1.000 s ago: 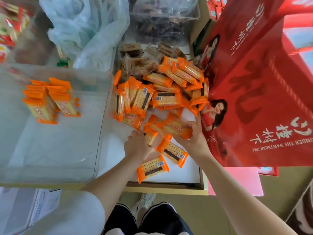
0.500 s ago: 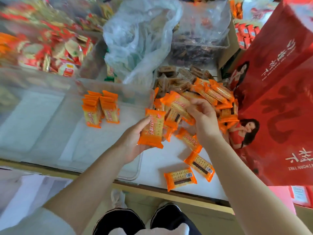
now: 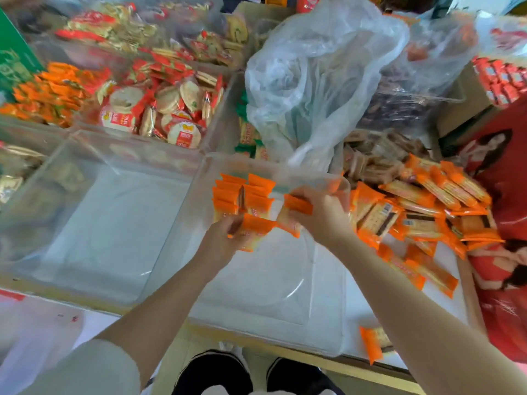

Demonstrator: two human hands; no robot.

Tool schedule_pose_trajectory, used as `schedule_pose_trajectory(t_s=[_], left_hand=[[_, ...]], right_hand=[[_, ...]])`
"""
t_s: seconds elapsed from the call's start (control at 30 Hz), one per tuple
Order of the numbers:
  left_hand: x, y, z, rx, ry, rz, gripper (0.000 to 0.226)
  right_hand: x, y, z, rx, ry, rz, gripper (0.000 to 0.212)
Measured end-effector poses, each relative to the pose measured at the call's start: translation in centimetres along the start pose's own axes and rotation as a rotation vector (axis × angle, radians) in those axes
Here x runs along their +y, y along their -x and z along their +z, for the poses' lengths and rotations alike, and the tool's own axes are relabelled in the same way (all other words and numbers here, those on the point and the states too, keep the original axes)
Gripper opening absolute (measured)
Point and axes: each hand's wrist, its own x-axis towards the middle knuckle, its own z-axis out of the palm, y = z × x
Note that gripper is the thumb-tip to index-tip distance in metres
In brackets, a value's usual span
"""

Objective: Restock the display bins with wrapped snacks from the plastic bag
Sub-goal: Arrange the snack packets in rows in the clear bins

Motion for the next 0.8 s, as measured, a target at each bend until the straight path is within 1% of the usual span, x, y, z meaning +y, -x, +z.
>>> schedule_pose_trajectory(t_s=[0.03,0.13,0.2,0.3,0.37,0.43,0.47,0.5,0.53,0.57,0.63,0.67,0.73,0.8], left_hand=[[-0.5,-0.8,-0.1,0.009,-0.041,-0.004,0.018],[-1.8,-2.2,-0.7,0.055,-0.124,-0.052,0.032],[-2.5,-2.5,-1.3,0.079,-0.186,-0.082,0.023],[-3.2,-2.5,-1.6,0.117,-0.268,-0.093,0.018],[-3.2,-2.4,-1.3,0.159,-0.279,-0.083,0.016],[-3.4,-2.7,-0.8,0.206,-0.282,-0.077,0.019],[-3.5,-3.0,-0.7,0.223,-0.283,-0.07,0.023],[-3.6,-3.2,-0.5,0.238,-0.288,-0.071,0.025],[-3.6,-3.3,-0.4,0.25,-0.31,-0.076,0.027],[-3.8,-3.3,-0.3,0.259,-0.347,-0.08,0.028],[-4.0,-3.1,-0.1,0.241,-0.476,-0.092,0.031],[-4.1,-3.1,-0.1,0.224,-0.555,-0.11,0.032],[-3.9,-3.1,0.0,0.194,-0.712,-0.165,0.031],[-3.7,-2.8,0.0,0.152,-0.793,-0.251,0.027]], right_hand=[[-0.2,-0.5,1.2,-0.038,0.03,-0.017,0.029],[0.3,-1.6,4.6,-0.116,0.081,-0.002,0.034],[0.7,-2.0,6.6,-0.117,0.099,0.031,0.036],[0.9,-2.2,8.8,-0.052,0.086,0.097,0.034],[0.8,-2.0,10.0,0.036,-0.004,0.165,0.035],[0.6,-1.7,10.9,0.125,-0.122,0.275,0.044],[0.6,-1.6,11.2,0.14,-0.158,0.334,0.052],[0.7,-1.6,11.3,0.125,-0.162,0.387,0.061],[0.9,-1.6,11.5,0.072,-0.133,0.438,0.069],[1.1,-1.7,11.5,-0.009,-0.081,0.476,0.071],[1.4,-1.9,11.8,-0.153,-0.018,0.501,0.062],[1.4,-1.9,12.1,-0.185,-0.015,0.491,0.057],[1.5,-2.0,12.7,-0.192,-0.023,0.471,0.052],[1.4,-2.2,13.2,-0.158,-0.061,0.477,0.051]])
